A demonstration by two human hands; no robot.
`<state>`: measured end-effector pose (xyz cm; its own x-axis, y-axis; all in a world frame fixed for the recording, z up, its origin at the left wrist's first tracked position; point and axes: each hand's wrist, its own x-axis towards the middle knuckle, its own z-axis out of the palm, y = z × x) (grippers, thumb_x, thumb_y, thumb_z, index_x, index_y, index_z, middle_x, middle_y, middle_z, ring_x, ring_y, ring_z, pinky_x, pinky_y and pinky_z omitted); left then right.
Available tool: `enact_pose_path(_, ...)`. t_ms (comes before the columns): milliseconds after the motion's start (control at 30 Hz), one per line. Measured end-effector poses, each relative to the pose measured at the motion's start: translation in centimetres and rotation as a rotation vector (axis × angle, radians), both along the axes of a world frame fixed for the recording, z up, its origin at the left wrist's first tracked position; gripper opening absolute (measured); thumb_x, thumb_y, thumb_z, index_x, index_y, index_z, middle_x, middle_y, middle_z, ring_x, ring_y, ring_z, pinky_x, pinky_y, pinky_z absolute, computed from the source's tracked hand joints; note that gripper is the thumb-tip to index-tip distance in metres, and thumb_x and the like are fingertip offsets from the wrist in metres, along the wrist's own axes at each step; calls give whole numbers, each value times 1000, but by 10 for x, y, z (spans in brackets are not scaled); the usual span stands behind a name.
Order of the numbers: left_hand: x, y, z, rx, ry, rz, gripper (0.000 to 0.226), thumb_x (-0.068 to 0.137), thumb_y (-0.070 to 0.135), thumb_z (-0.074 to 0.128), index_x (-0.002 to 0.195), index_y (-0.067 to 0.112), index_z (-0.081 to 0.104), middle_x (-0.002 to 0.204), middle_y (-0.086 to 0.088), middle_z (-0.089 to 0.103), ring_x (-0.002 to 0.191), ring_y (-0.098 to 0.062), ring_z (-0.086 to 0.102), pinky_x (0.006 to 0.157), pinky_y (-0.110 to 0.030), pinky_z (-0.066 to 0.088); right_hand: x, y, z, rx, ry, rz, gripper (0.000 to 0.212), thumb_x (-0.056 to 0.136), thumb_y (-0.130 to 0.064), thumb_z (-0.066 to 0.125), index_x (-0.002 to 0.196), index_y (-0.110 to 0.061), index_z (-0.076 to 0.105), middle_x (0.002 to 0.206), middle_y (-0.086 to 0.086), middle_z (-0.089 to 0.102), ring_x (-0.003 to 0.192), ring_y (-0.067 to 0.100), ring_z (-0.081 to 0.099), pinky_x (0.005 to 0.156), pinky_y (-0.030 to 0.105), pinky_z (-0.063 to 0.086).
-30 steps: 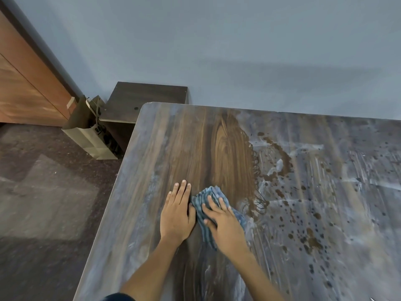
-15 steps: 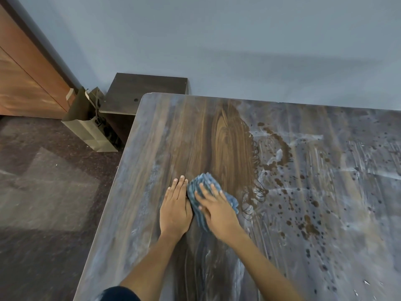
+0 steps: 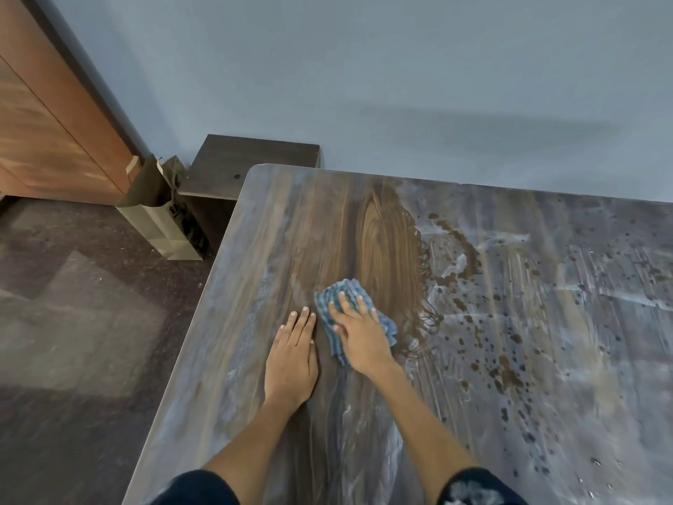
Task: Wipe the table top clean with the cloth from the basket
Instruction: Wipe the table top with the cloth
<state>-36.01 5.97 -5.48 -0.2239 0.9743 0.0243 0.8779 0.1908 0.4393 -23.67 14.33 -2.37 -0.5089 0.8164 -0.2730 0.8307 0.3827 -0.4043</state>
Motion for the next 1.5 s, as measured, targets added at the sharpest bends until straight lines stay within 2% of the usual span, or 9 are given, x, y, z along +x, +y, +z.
enact_pose_path(233, -2, -21, -5, -24, 44, -21, 48, 99, 24, 32, 146, 15, 26, 154, 2, 23, 144, -15, 14, 115, -27, 5, 51, -41, -5, -2, 0, 12, 46, 103, -31, 32, 148, -32, 24, 157, -16, 6, 147, 13, -2, 118, 35, 2)
enact_pose_path(467, -1, -34, -5, -40, 58, -21, 50, 100, 28, 26, 148, 19, 19, 156, 5, 15, 143, -9, 2, 116, -26, 2, 38, 10, 7, 4, -68, -213, 47, 104, -22, 27, 150, -23, 19, 160, 0, 5, 147, 27, 2, 118, 43, 7)
enact_pose_path(567, 0, -40, -7, -49, 76, -29, 50, 100, 30, 24, 148, 19, 15, 157, 6, 11, 140, -6, -6, 115, -26, -1, 22, -10, 4, 37, -10, -98, 48, 103, -21, 30, 150, -24, 21, 160, -2, 4, 147, 25, -2, 118, 43, 2)
enact_pose_path(733, -1, -50, -8, -59, 84, -39, 54, 97, 34, 15, 148, 18, 16, 156, 6, 11, 140, -7, -7, 115, -26, -2, 50, -74, -5, -13, 106, 134, 46, 101, -21, 35, 147, -29, 29, 156, -14, 7, 144, 11, -6, 118, 35, -2)
enact_pose_path(833, -1, -53, -10, -67, 82, -38, 51, 100, 33, 21, 148, 19, 13, 156, 7, 9, 140, -6, -9, 115, -26, -3, 79, -85, -7, -46, 150, 25, 45, 101, -24, 37, 145, -30, 31, 149, -23, 6, 144, 8, -3, 118, 31, -1)
enact_pose_path(1033, 0, -62, -9, -80, 100, -36, 55, 96, 37, 13, 148, 20, 14, 156, 7, 10, 140, -6, -7, 115, -27, -3, 42, -72, 1, -28, 101, -321, 46, 102, -18, 34, 148, -25, 27, 159, -4, 9, 147, 20, 0, 120, 38, 3)
enact_pose_path(1267, 0, -81, -7, -66, 105, -64, 56, 95, 35, 15, 148, 16, 18, 156, 3, 15, 140, -9, -4, 115, -29, 0, 36, -124, -8, -23, 139, 50, 47, 101, -20, 37, 147, -28, 31, 157, -14, 11, 147, 14, -2, 118, 33, 0)
enact_pose_path(1400, -1, -85, -6, -64, 84, -71, 51, 99, 31, 25, 148, 18, 16, 156, 5, 13, 140, -9, -6, 115, -29, -1, 71, -125, -11, 5, 115, -38, 44, 102, -27, 35, 145, -31, 31, 151, -21, 9, 146, 9, 0, 119, 32, 1)
enact_pose_path(1500, -2, -87, -7, -74, 90, -75, 51, 100, 33, 24, 148, 19, 13, 156, 7, 8, 140, -7, -9, 115, -27, -4, 75, -98, -5, 11, 69, -179, 44, 103, -22, 33, 147, -26, 29, 157, -9, 11, 147, 16, 1, 120, 33, 3)
